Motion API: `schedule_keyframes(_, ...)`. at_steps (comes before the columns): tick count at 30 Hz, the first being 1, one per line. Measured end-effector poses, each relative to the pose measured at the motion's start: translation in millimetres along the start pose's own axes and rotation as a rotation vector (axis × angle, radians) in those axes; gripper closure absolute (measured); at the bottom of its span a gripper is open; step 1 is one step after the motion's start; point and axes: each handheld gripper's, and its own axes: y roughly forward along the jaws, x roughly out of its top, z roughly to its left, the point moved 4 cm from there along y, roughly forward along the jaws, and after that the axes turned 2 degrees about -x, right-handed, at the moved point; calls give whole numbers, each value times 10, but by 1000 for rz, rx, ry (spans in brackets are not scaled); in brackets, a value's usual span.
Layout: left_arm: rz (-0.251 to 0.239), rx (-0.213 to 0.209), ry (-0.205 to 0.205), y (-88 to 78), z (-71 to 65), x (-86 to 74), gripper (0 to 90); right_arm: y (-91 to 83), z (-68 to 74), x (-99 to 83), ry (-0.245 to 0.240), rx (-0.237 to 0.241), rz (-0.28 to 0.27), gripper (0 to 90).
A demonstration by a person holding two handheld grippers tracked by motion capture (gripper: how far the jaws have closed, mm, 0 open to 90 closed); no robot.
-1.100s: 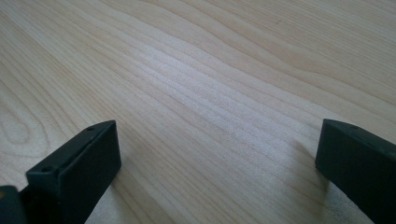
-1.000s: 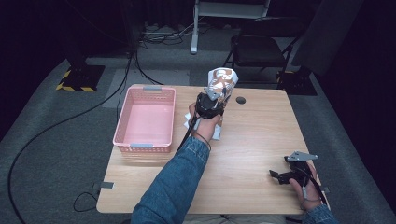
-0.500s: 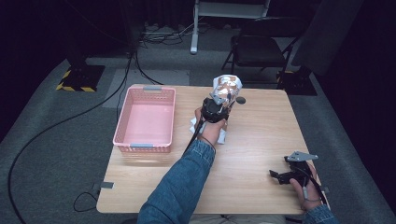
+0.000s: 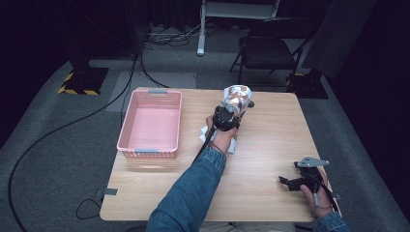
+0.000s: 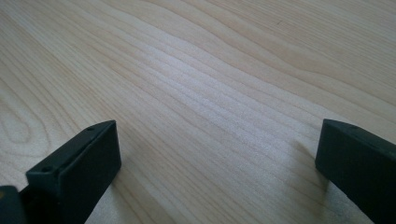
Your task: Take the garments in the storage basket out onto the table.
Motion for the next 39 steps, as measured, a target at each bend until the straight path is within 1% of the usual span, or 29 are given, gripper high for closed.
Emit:
schedule_keyframes(1, 4, -6, -8, 37, -23, -16, 544, 0, 0, 0, 0, 0, 0, 0)
schedule_keyframes(3, 5, -8, -14, 57, -38, -25, 544, 0, 1, 0, 1, 0, 0, 0)
schedule_keyframes(7, 21, -14, -11, 144, -84, -69, 544, 0, 0, 0, 0, 0, 0, 0)
schedule_keyframes(10, 30, -16, -9, 172, -89, -88, 543, 0, 1, 0, 1, 0, 0, 0)
schedule_keyframes(16, 37, -14, -22, 270, -93, -138, 543, 0, 1, 0, 1, 0, 0, 0)
schedule_keyframes(21, 63, -24, -25, 377, -128, -203, 543, 0, 1, 0, 1, 0, 0, 0)
schedule_keyframes(27, 84, -25, -27, 460, -133, -260, 543, 0, 0, 0, 1, 0, 0, 0)
schedule_keyframes(30, 89, -22, -41, 515, -130, -318, 543, 0, 0, 0, 0, 0, 0, 0)
schedule_keyframes(31, 99, -21, -43, 530, -124, -337, 543, 0, 0, 0, 1, 0, 0, 0)
schedule_keyframes(34, 111, -13, -39, 557, -120, -367, 541, 0, 0, 0, 0, 0, 0, 0)
schedule_keyframes(35, 121, -10, -27, 579, -123, -386, 540, 0, 0, 0, 1, 0, 0, 0)
schedule_keyframes(36, 121, -10, -27, 579, -123, -386, 538, 0, 0, 0, 1, 0, 0, 0)
schedule_keyframes(37, 127, -5, -15, 590, -134, -392, 536, 0, 0, 0, 0, 0, 0, 0)
schedule_keyframes(38, 127, -5, -15, 590, -134, -392, 535, 0, 0, 0, 0, 0, 0, 0)
schedule_keyframes(39, 131, 2, -2, 597, -149, -391, 534, 0, 0, 0, 0, 0, 0, 0)
